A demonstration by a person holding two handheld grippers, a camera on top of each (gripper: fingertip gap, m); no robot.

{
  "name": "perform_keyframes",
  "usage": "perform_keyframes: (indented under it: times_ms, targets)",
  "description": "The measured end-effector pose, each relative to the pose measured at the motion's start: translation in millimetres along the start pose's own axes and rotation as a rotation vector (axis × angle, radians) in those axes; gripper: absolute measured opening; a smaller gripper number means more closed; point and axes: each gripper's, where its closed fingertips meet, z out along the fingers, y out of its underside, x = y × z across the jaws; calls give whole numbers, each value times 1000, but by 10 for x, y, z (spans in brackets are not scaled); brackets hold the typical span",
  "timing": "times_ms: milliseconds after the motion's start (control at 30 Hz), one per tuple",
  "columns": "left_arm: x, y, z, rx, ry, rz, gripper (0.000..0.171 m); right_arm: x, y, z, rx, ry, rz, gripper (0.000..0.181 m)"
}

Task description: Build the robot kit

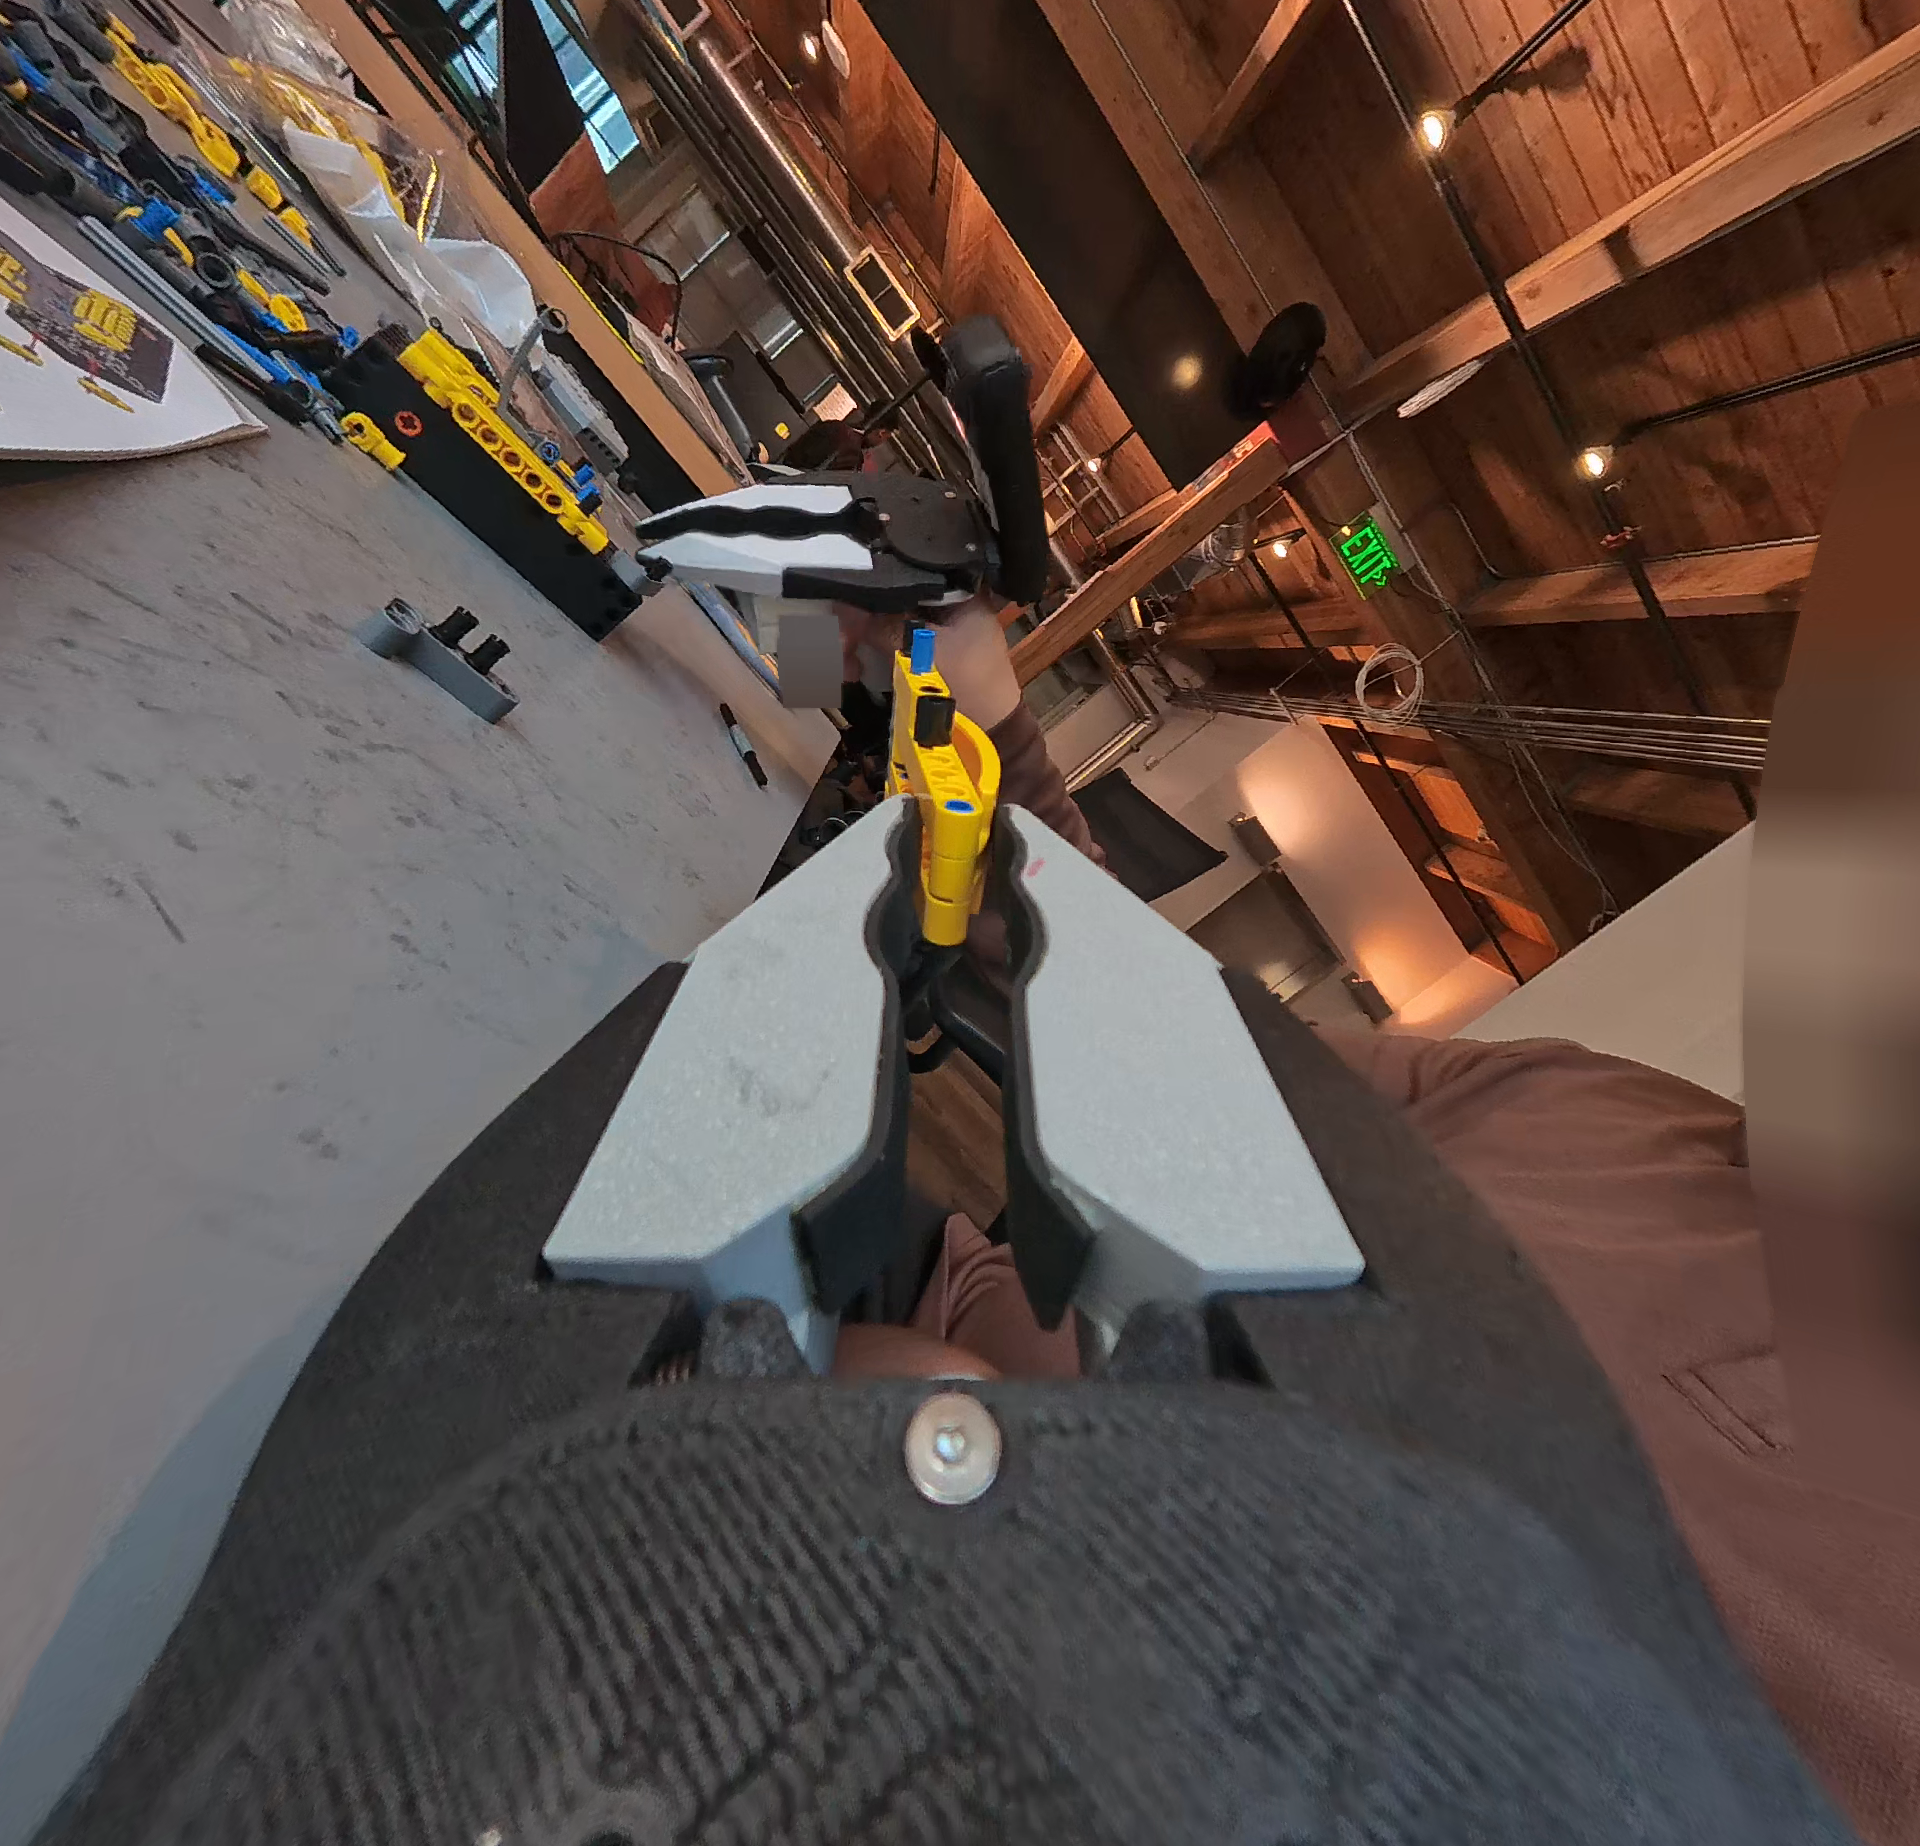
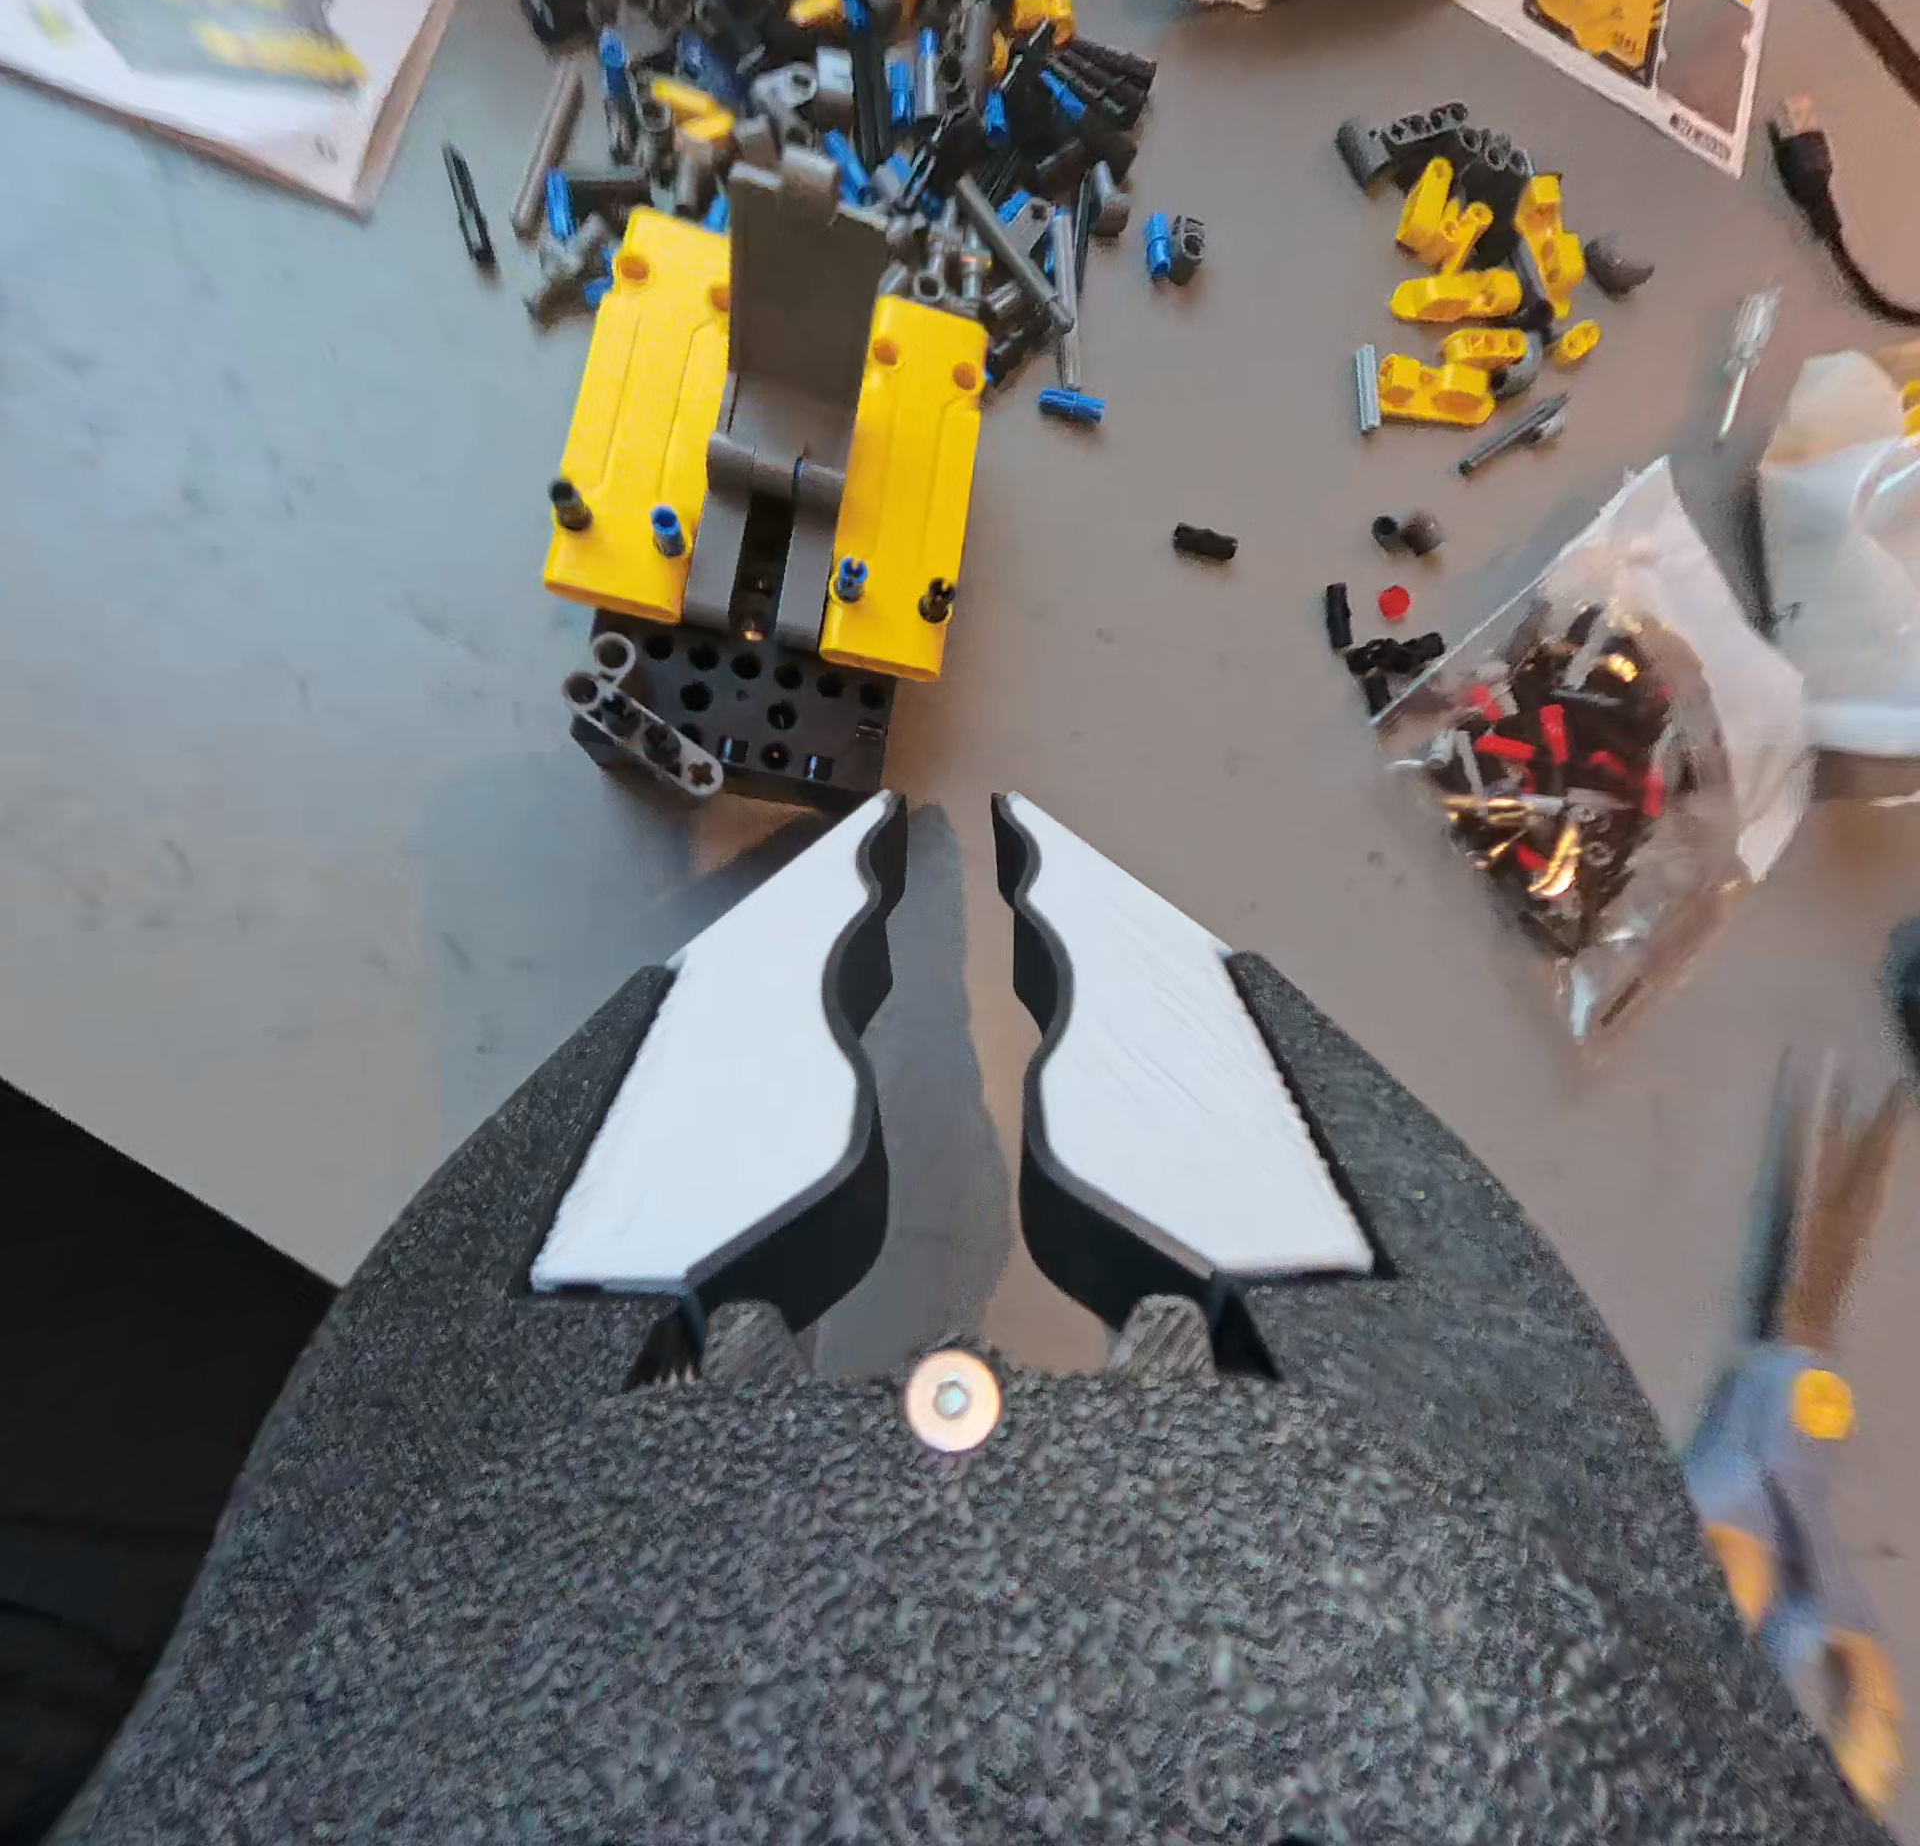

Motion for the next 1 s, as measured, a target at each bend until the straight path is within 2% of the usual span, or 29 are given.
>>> perform_keyframes:
  times_ms: [67,167,200,300,367,467,633,700,767,1000]
  targets:
    - [-8,8,5,-5,-2,0,10,-36,-57,-61,67,-89,134,28]
    - [-8,32,26,-18,-2,7,10,-212,-173,-144,156,-221,267,72]
    - [-6,39,32,-20,-1,7,10,-272,-182,-142,155,-233,278,81]
    - [-9,50,42,-23,-2,5,10,-368,-213,-94,135,-183,252,84]
    - [-7,55,43,-23,-4,6,10,-434,-235,-29,112,-157,220,93]
    - [5,56,38,-22,-4,10,10,-406,-192,129,42,-82,204,93]
    - [9,28,9,-14,-4,11,10,-352,-73,277,-57,-41,111,92]
    - [2,24,8,-15,-3,8,10,-402,-89,288,-60,-94,90,73]
    - [4,27,12,-18,-2,10,10,-443,-92,299,-71,-146,83,67]
    - [10,20,3,-13,-3,12,10,-464,-45,258,-94,-239,-62,67]
